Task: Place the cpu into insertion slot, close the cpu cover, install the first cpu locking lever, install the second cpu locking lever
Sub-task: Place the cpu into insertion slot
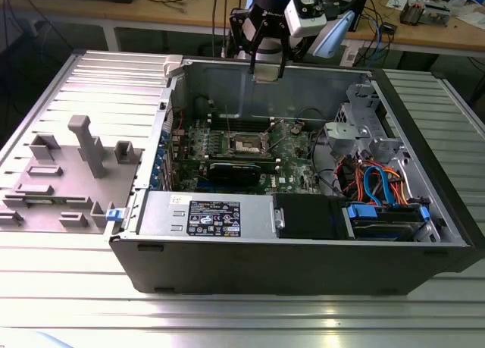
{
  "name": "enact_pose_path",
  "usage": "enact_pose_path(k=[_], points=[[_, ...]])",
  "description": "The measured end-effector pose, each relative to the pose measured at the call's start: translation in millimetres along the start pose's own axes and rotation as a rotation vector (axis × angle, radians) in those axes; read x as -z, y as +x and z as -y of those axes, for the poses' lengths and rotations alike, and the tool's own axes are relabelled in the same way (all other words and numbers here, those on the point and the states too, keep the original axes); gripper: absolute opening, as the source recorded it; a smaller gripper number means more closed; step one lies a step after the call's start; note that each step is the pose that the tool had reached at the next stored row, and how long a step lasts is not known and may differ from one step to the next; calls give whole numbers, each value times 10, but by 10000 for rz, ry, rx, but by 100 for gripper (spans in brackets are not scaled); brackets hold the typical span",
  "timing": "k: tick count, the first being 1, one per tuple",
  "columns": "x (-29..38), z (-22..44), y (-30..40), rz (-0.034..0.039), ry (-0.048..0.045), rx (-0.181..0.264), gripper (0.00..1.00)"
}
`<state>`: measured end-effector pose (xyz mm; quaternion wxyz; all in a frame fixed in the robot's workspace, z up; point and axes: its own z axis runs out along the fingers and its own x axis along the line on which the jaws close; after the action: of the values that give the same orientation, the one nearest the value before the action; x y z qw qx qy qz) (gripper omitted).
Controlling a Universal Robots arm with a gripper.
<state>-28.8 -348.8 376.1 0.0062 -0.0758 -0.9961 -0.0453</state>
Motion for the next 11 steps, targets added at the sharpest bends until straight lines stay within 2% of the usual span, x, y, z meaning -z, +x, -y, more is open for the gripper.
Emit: enact_pose_path(k=[11], points=[[0, 0, 0, 10, -2, -116, 54]])
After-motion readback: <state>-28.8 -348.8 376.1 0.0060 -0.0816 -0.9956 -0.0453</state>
